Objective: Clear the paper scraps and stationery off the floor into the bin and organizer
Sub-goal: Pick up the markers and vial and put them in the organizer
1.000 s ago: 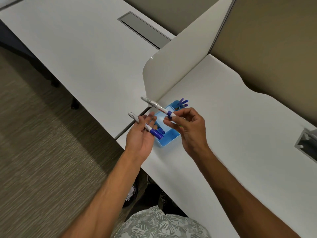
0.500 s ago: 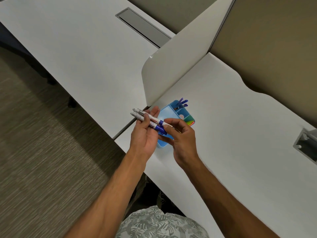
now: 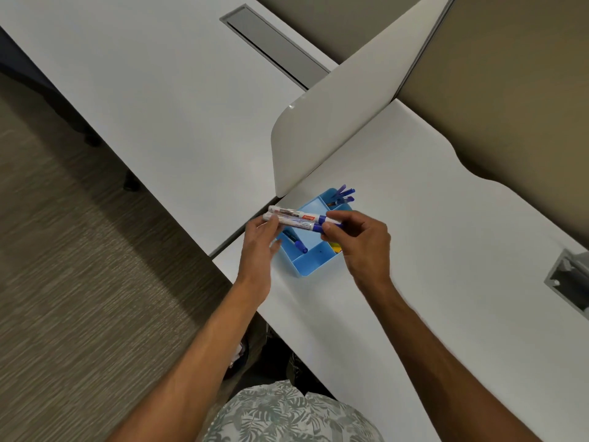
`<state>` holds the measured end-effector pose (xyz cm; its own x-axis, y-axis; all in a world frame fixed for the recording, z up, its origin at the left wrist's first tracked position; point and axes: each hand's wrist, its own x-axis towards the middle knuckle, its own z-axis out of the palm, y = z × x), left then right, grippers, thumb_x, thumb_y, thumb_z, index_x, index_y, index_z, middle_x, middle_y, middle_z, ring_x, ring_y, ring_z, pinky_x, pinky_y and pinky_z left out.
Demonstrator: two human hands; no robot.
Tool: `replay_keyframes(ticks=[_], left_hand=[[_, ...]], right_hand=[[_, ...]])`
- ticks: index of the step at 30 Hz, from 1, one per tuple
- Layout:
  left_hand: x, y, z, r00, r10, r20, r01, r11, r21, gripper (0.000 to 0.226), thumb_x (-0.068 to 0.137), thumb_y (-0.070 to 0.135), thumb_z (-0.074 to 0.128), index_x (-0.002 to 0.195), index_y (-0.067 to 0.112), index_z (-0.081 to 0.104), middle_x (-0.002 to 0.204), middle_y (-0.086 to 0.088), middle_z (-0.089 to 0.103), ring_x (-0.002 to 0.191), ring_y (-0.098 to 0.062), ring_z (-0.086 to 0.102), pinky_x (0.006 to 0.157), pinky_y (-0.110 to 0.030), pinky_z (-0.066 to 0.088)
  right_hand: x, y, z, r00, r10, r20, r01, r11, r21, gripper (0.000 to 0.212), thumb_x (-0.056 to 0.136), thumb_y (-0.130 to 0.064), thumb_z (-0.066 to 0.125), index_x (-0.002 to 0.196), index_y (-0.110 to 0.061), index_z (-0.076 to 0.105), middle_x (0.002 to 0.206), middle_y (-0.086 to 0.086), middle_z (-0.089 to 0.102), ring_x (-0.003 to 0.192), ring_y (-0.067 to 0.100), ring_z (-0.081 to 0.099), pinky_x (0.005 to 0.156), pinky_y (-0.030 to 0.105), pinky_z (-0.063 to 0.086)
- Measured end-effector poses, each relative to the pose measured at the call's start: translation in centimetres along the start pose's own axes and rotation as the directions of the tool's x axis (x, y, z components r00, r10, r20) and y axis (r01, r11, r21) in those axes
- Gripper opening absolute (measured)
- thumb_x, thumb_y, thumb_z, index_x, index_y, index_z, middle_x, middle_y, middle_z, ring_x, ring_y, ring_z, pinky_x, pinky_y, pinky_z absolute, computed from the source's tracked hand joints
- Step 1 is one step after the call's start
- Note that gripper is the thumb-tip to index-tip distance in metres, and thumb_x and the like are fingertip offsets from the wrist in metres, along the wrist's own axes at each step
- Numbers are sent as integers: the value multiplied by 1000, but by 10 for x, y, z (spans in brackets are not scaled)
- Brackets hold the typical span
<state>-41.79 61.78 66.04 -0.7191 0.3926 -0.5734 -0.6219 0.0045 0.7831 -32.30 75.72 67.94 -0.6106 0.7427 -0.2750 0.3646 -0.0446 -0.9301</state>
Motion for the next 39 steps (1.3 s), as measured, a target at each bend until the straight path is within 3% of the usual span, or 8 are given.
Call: replay_keyframes(ticks=[3,6,8,11,14,29,34,39], left_hand=[[0,-12,-17,982,185,-49,-137,860,492,47,100,45,51,141,26,37,143,0,52,135,-18,46,100,-29,41],[1,-31,-41,939,336,72,-245,505,828,69,98,55,42,156,23,20,163,-3,25,149,-16,22,117,-32,25],[5,-40,-50,904,393,171,-287,257,923,76,98,58,35,158,19,11,167,-5,10,153,-17,6,123,-37,8],[9,-47,-55,894,381,236,-291,92,952,80,97,62,26,159,17,4,167,-7,-2,154,-20,-5,125,-45,2],[10,-53,-57,907,347,236,-271,54,961,79,98,62,26,159,18,2,167,-9,-5,153,-21,-7,124,-48,4],[13,-50,-64,927,290,238,-292,161,943,80,100,52,42,159,22,-2,166,-5,-16,153,-19,-13,124,-42,0],[14,-47,-63,916,282,286,-329,118,937,79,100,51,43,159,19,-1,166,-8,-12,153,-22,-10,125,-48,4],[9,-44,-57,897,305,321,-348,37,937,79,100,53,39,159,16,2,166,-10,-9,153,-23,-9,123,-52,0]], right_hand=[[12,4,-4,998,-62,-13,59,981,-186,22,86,-14,77,108,-15,76,87,-9,73,77,6,74,74,16,60],[21,15,-1,995,-98,33,104,934,-343,21,88,-14,76,109,-14,76,97,-1,75,86,12,72,79,23,61],[26,24,6,985,-138,100,169,878,-448,20,88,-13,75,108,-13,75,104,2,75,91,13,70,83,27,61],[32,38,23,972,-166,169,231,820,-524,20,88,-14,75,108,-11,76,104,5,74,90,14,67,84,30,60],[36,51,43,971,-141,194,230,774,-590,23,90,-17,72,112,-11,74,107,6,73,90,15,66,84,30,59],[32,69,79,954,-96,285,277,650,-707,24,98,-19,61,117,-7,70,112,12,73,98,25,65,88,35,55],[29,69,73,952,-118,282,291,631,-719,32,96,-27,64,123,-9,67,116,11,71,101,23,62,78,25,44],[17,63,56,960,-103,259,263,645,-717,42,99,-34,58,137,-15,59,137,9,62,124,27,55,100,37,48]])
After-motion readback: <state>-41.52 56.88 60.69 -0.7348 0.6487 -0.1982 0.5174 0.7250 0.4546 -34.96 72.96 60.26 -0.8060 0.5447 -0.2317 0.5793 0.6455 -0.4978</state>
